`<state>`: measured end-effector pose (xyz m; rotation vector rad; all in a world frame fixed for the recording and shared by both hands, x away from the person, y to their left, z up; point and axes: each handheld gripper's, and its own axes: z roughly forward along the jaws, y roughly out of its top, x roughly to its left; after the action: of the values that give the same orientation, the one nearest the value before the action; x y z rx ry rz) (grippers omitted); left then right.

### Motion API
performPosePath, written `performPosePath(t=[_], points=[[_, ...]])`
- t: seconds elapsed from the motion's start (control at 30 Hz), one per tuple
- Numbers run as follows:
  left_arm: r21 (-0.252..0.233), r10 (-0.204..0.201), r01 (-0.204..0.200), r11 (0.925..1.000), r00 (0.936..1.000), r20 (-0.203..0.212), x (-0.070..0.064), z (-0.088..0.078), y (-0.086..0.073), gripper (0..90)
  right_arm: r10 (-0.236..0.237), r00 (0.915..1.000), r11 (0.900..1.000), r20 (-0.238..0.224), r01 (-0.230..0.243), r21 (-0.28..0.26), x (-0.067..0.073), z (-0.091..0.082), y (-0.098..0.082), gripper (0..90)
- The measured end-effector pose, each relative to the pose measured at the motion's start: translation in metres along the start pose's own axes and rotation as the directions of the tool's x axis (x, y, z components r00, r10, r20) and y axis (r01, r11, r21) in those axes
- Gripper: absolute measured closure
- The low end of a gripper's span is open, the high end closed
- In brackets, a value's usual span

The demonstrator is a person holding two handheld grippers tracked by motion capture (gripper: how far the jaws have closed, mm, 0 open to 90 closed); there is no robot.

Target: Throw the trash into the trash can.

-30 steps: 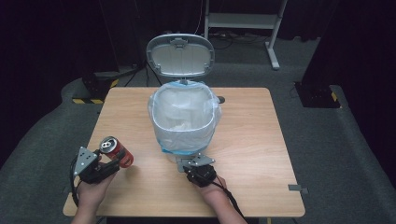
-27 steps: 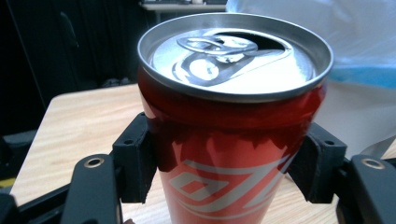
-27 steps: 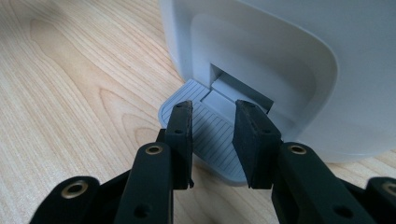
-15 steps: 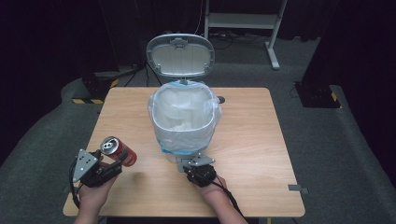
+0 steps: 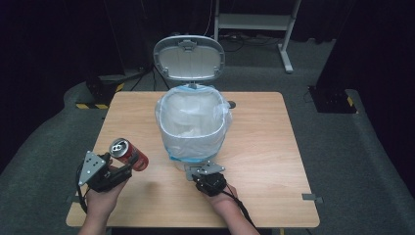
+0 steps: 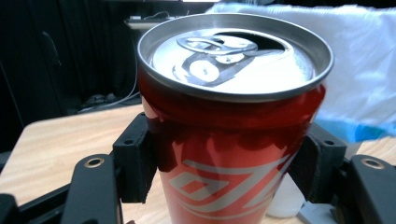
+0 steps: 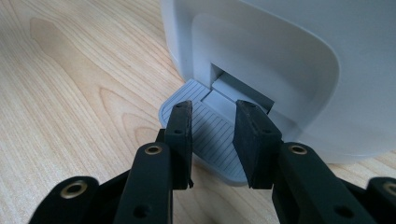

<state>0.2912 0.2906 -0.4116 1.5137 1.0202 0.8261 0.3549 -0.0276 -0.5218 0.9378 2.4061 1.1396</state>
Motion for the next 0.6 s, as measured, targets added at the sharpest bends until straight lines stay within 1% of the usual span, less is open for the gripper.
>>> performPosePath(t=[0.03,0.07,0.13,0.17,0.2,0.3,0.33,0.4,0.43,0.47,0.5,0.53,0.6], points=[[-0.009,-0.002,0.002,1.0000,1.0000,0.004,0.000,-0.001,0.006,33.7,0.002,1.0000,1.000,-0.002,-0.002,0.000,0.000,0.000,0.000,67.3],[-0.009,-0.002,0.002,1.0000,1.0000,0.004,0.000,-0.001,0.006,33.7,0.002,1.0000,1.000,-0.002,-0.002,0.000,0.000,0.000,0.000,67.3],[-0.017,-0.001,0.001,0.9999,1.0000,0.006,-0.001,-0.002,0.013,33.7,0.009,0.9999,1.000,-0.004,-0.009,0.002,0.000,0.000,0.000,67.3],[-0.025,0.007,-0.007,0.9997,1.0000,0.005,-0.002,-0.002,0.020,33.7,0.002,1.0000,1.000,-0.002,-0.002,0.000,0.000,0.000,0.000,67.3],[-0.025,0.007,-0.007,0.9997,1.0000,0.005,-0.002,-0.002,0.020,33.7,0.002,1.0000,1.000,-0.002,-0.002,0.000,0.000,0.000,0.000,67.3],[-0.047,0.005,-0.005,0.9989,0.9999,0.011,-0.005,-0.001,0.031,33.7,-0.006,1.0000,1.000,0.002,0.006,0.000,0.000,0.000,0.000,66.8],[-0.047,0.005,-0.005,0.9989,0.9999,0.011,-0.005,-0.001,0.031,33.7,-0.006,1.0000,1.000,0.002,0.006,0.000,0.000,0.000,0.000,66.8],[-0.055,0.004,-0.003,0.9985,0.9999,0.013,-0.006,0.000,0.036,33.8,-0.002,1.0000,1.000,-0.001,0.002,0.000,0.000,0.000,0.000,66.8],[-0.056,0.008,-0.007,0.9984,0.9998,0.015,-0.008,0.001,0.042,33.8,0.001,1.0000,1.000,-0.004,-0.001,0.000,0.000,0.000,0.000,66.8],[-0.056,0.008,-0.007,0.9984,0.9998,0.015,-0.008,0.001,0.042,33.8,0.001,1.0000,1.000,-0.004,-0.001,0.000,0.000,0.000,0.000,66.8],[-0.065,0.008,-0.007,0.9979,0.9998,0.020,-0.009,0.002,0.048,33.8,0.001,1.0000,1.000,-0.003,-0.001,0.000,0.000,0.000,0.000,66.8],[-0.065,0.008,-0.007,0.9979,0.9998,0.020,-0.009,0.002,0.048,33.9,0.001,1.0000,1.000,-0.003,-0.001,0.000,0.000,0.000,0.000,66.8],[-0.079,0.016,-0.015,0.9968,0.9998,0.015,-0.011,0.001,0.054,33.9,0.006,1.0000,1.000,-0.004,-0.006,0.002,0.000,0.000,0.000,66.8]])
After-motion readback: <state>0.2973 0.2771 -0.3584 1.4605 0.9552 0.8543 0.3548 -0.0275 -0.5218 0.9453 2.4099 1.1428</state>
